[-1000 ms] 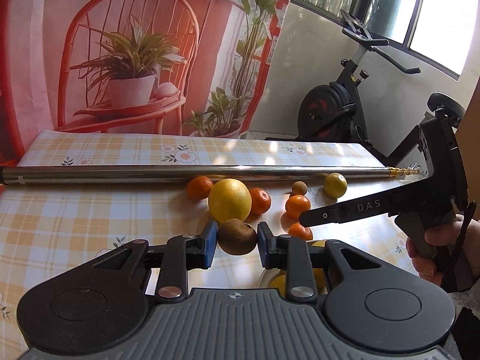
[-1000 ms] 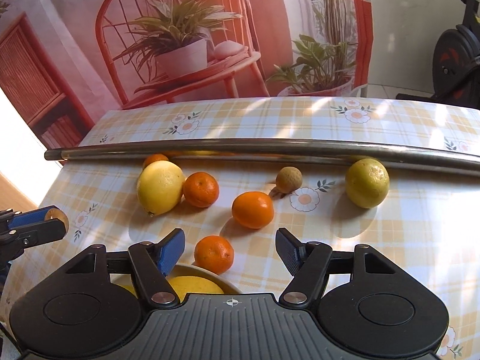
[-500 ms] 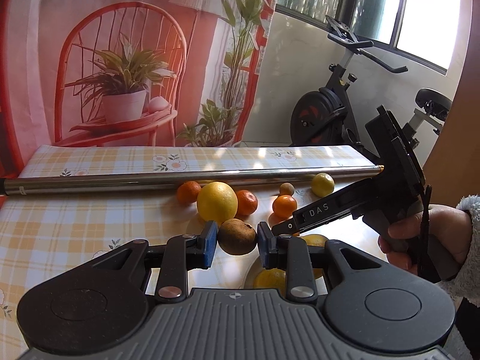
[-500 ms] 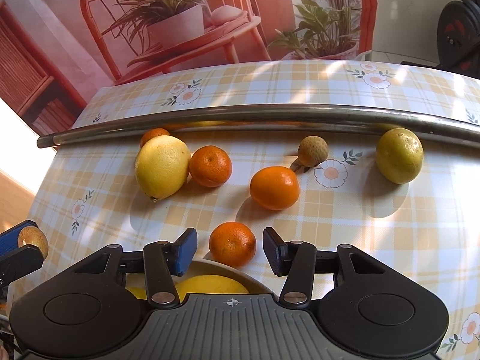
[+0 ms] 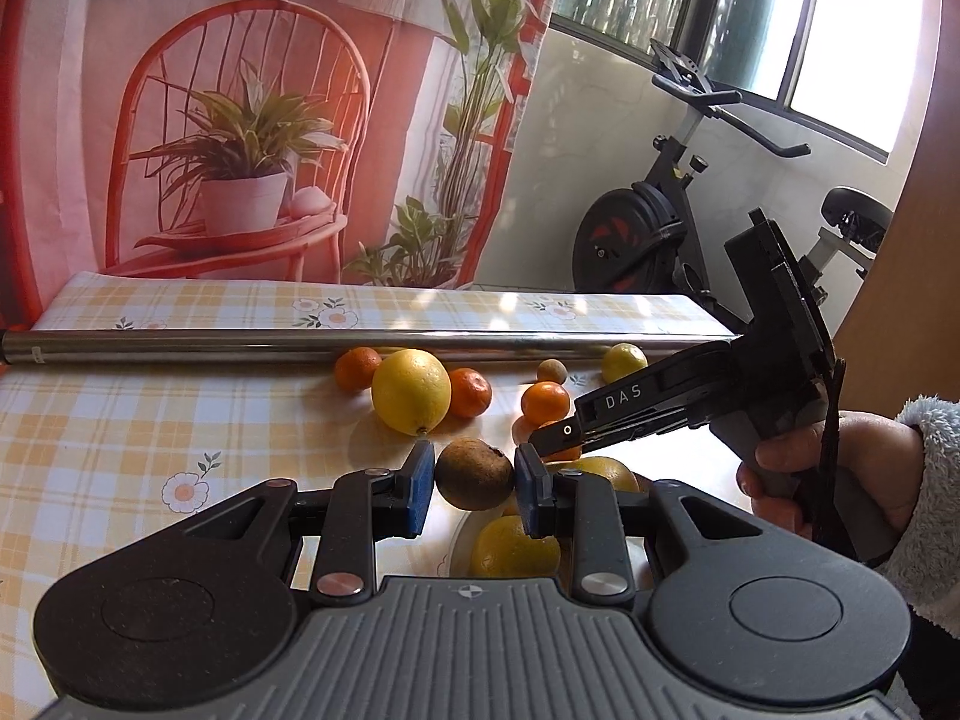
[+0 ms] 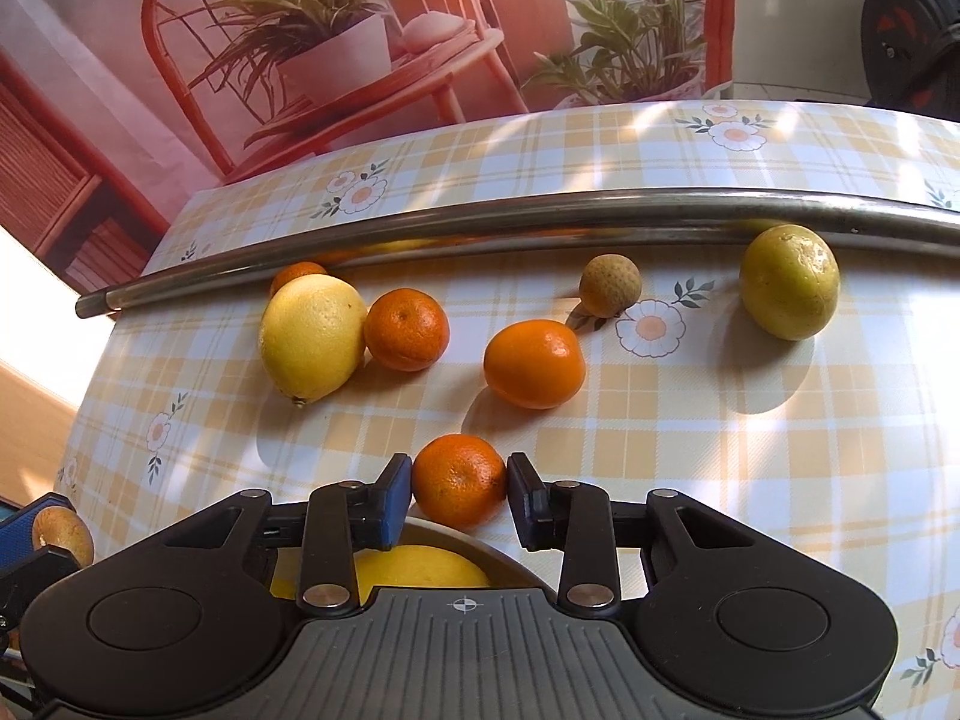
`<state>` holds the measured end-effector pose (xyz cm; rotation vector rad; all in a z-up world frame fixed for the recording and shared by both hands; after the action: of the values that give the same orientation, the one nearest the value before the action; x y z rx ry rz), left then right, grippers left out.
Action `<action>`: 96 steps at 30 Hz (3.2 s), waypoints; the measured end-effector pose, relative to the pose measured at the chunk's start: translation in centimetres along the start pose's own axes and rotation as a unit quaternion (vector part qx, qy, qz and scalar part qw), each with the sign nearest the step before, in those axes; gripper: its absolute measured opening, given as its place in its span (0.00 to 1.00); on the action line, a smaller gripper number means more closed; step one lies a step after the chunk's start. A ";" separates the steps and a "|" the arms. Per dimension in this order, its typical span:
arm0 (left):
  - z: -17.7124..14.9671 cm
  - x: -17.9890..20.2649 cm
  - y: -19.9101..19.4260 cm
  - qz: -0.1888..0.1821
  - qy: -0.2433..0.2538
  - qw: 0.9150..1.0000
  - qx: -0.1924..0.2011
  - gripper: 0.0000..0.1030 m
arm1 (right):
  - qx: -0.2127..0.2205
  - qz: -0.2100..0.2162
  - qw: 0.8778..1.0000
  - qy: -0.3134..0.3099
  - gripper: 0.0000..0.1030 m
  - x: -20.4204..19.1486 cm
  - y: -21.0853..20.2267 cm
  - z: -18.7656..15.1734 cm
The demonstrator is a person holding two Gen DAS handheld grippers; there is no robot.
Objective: Organize fruits
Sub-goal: 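Grasp a tangerine with the right tool while the left tool holds the kiwi, then carry the kiwi and tangerine over the white plate with both tools, then lower kiwi and tangerine onto the white plate and open both tools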
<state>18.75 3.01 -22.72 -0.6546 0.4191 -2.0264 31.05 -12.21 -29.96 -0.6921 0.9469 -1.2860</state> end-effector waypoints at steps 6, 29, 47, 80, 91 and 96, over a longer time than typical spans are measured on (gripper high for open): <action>-0.2 0.2 -0.6 0.000 -0.005 1.000 0.004 0.29 | 0.043 -0.001 0.999 0.016 0.30 0.8 -2.7 -0.5; -1.2 2.6 -3.3 0.002 -0.011 1.000 -0.003 0.29 | 0.127 0.013 0.989 0.073 0.31 2.7 -11.0 -8.2; -4.3 2.6 -0.7 0.001 -0.006 0.999 -0.053 0.29 | 0.133 -0.031 0.990 0.040 0.31 3.3 -10.3 -10.5; -5.8 2.4 1.9 0.010 0.023 0.997 -0.078 0.29 | 0.124 -0.090 0.987 -0.049 0.31 1.4 -7.6 -10.0; -5.9 2.3 2.7 0.033 0.054 0.994 -0.086 0.29 | 0.132 -0.081 0.988 -0.027 0.32 2.2 -8.4 -9.7; -6.1 2.2 3.0 0.039 0.059 0.994 -0.087 0.29 | 0.137 -0.081 0.987 -0.020 0.32 2.5 -8.7 -9.5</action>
<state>16.21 -0.23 -28.51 -0.6148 0.6878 -1.9751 18.62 -15.47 -27.36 -0.5854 0.6732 -1.5065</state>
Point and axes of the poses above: each gripper's, at about its wrist camera, not at the fingertips, and y roughly the way its jaws point, x to its right, z to its top, the point moved 5 cm from there along y, roughly the way its jaws point, and after that the axes turned 9 degrees about -z, right-handed, at the moved point
